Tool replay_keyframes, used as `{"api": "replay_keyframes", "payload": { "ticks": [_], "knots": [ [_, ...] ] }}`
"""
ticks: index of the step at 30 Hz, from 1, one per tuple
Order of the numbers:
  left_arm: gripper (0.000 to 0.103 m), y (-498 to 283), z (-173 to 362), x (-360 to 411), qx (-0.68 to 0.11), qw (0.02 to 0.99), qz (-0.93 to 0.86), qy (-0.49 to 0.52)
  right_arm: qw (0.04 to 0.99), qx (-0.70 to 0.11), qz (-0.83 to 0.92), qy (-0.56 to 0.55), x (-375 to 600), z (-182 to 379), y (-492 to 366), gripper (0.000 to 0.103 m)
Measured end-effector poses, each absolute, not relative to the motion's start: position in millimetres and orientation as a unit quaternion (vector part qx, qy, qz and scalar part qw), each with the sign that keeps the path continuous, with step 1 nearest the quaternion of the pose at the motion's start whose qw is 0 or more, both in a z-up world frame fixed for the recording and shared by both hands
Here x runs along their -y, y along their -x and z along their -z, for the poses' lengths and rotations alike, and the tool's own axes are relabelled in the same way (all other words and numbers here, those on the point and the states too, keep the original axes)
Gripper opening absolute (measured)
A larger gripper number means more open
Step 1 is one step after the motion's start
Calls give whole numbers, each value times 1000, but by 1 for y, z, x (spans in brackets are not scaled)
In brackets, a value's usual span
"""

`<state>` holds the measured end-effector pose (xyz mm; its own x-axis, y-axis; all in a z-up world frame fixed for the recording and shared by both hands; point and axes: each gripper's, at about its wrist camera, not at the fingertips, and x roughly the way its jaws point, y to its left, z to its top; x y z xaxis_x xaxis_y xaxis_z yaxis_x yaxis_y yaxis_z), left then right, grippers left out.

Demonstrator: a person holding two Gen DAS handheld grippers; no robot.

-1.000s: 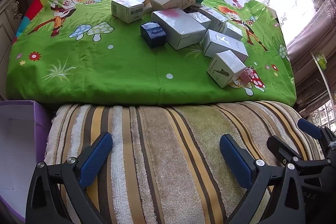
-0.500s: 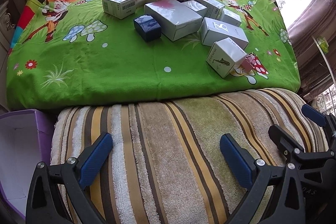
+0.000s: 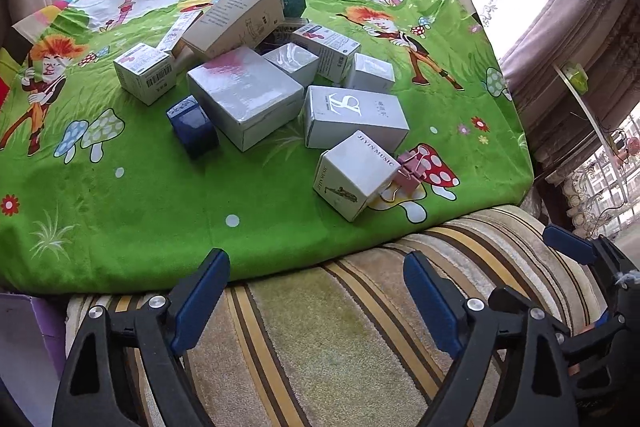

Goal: Organize rigid objects
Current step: 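Grasp the white JI YIN MUSIC box with the left gripper while the right grasps the pink clip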

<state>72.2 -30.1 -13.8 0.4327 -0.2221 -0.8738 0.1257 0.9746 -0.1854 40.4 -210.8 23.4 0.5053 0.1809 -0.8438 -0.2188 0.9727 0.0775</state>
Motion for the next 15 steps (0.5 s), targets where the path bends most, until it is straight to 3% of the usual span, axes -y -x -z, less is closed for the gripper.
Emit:
{"api": "replay_keyframes", "payload": {
  "ticks": [15],
  "knots": [
    [88,-131,25,74,-517,839,161,-57,864,-488,-122,-33,242,-26,-76,103]
  ]
}}
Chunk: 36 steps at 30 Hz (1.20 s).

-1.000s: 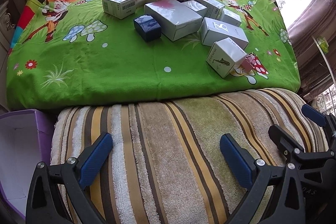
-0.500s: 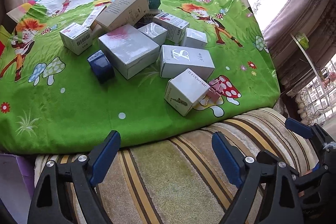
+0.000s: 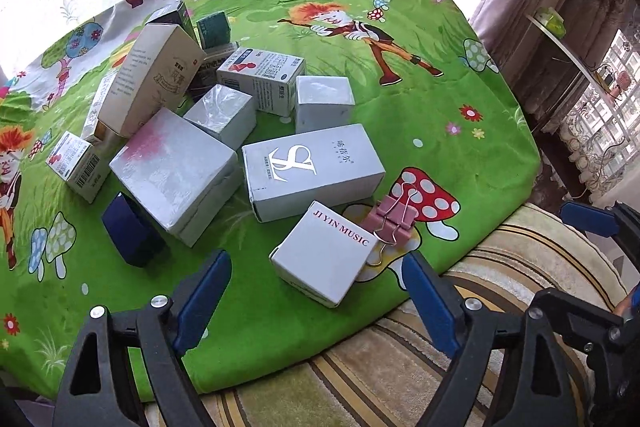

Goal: Organize rigid objects
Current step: 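Grasp the white JI YIN MUSIC box with the left gripper while the right grasps the pink clip, then carry the white box and pink clip in both grippers to the purple box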

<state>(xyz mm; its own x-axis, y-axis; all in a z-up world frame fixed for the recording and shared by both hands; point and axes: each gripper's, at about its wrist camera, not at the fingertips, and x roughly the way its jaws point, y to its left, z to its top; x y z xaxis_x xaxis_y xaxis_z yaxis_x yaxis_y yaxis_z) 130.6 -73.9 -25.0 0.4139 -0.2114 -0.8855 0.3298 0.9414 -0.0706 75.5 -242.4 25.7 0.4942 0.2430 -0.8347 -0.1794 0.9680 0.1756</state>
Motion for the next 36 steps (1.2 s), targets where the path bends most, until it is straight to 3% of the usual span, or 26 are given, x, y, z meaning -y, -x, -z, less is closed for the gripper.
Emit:
{"api": "replay_keyframes", "payload": {
  "ticks": [1,3,5,10,13,16,23,28,36],
  "knots": [
    [87,-133,26,75,-516,838,164,-61,863,-490,-121,-30,243,-25,-78,103],
    [76,-137,29,76,-519,835,171,-65,859,-495,-125,-28,243,-22,-84,102],
    [57,-139,32,77,-525,830,176,-66,854,-503,-132,-29,240,-18,-89,101],
    [44,-136,33,75,-526,828,183,-58,846,-510,-154,-17,229,-11,-100,96],
    [43,-134,32,68,-523,834,172,-40,835,-523,-173,-9,220,-3,-107,83],
    [43,-130,30,56,-522,838,158,-8,824,-536,-185,-1,211,4,-113,76],
    [43,-113,23,29,-513,846,140,47,809,-555,-195,16,196,16,-124,73],
    [43,-100,19,17,-504,849,138,73,797,-572,-192,25,190,25,-133,63],
    [43,-90,17,7,-497,850,142,98,796,-575,-187,25,176,28,-150,62]
  ]
}}
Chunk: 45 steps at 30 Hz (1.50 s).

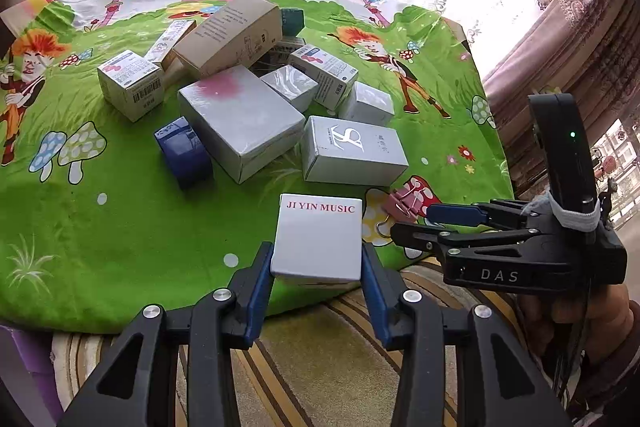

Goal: Organize rigid objects
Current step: 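Carry the white box and pink clip in both grippers to the purple box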

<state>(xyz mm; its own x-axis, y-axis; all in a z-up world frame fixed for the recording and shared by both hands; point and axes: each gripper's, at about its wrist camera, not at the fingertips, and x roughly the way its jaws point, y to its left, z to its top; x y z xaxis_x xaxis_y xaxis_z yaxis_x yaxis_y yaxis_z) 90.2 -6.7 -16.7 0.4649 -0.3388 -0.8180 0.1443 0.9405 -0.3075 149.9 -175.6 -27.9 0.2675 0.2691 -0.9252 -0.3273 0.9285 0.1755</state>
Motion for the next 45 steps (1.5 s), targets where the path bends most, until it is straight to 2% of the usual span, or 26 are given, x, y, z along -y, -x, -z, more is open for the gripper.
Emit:
{"api": "replay_keyframes", "payload": {
  "ticks": [2,5,8,9,26,34,45],
  "knots": [
    [43,-89,16,6,-496,851,143,101,797,-573,-188,28,169,29,-155,60],
    [43,-87,16,3,-493,852,143,107,796,-574,-188,34,161,31,-161,51],
    [43,-85,15,0,-490,853,142,111,798,-570,-190,44,154,32,-163,33],
    [43,-84,14,-2,-489,853,141,113,797,-570,-192,43,153,33,-163,24],
    [43,-57,7,-35,-470,863,110,150,809,-532,-247,35,144,-1,-121,23],
    [43,-31,1,-76,-452,869,62,191,792,-524,-308,51,95,-18,-93,23],
    [43,37,-7,-173,-416,871,-71,252,748,-508,-412,113,-3,-24,-54,23]
  ]
}}
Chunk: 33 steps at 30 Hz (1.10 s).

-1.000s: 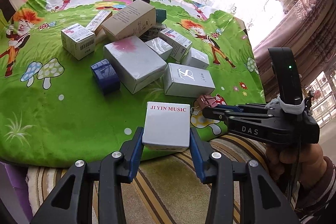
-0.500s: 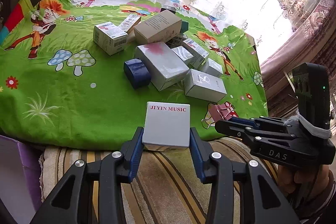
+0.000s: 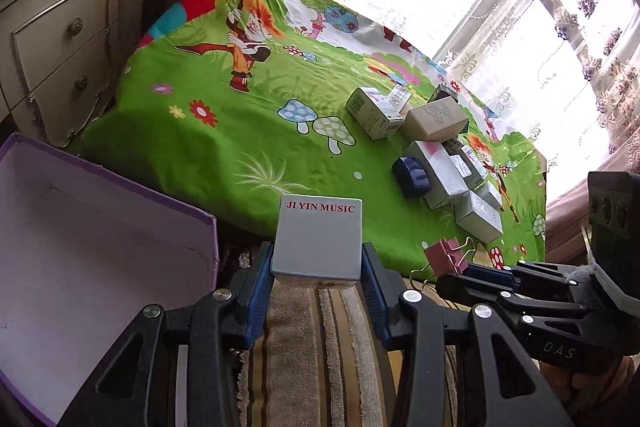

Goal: Organize rigid objects
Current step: 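Carry the white box and pink clip in both grippers to the purple box, then open both grippers to drop the white box and pink clip into the purple box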

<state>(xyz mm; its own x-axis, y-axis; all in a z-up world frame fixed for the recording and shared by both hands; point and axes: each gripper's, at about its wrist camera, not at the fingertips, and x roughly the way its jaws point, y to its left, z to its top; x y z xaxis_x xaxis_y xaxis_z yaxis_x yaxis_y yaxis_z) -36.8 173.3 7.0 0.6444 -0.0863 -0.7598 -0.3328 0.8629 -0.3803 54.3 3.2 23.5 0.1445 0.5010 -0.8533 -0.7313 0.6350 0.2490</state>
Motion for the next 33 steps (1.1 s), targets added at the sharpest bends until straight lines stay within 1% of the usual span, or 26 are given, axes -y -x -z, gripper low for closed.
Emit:
{"api": "replay_keyframes", "payload": {
  "ticks": [7,12,19,25,29,30,32,33],
  "knots": [
    [43,73,7,-239,-414,844,-169,295,711,-485,-481,166,-77,-22,-23,23],
    [43,92,23,-266,-419,822,-210,323,685,-475,-513,205,-119,-13,-2,23],
    [43,106,35,-282,-423,805,-234,343,654,-470,-539,245,-165,5,20,23],
    [43,112,42,-289,-426,796,-241,356,646,-479,-538,254,-182,19,24,24],
    [47,112,46,-291,-430,787,-246,367,647,-493,-527,247,-181,25,17,24],
    [49,111,48,-291,-433,785,-248,367,649,-495,-523,245,-180,25,15,25],
    [56,109,49,-290,-437,782,-251,367,651,-500,-517,242,-178,26,11,32],
    [58,109,48,-289,-437,782,-252,366,652,-502,-516,237,-176,25,9,37]
  ]
}}
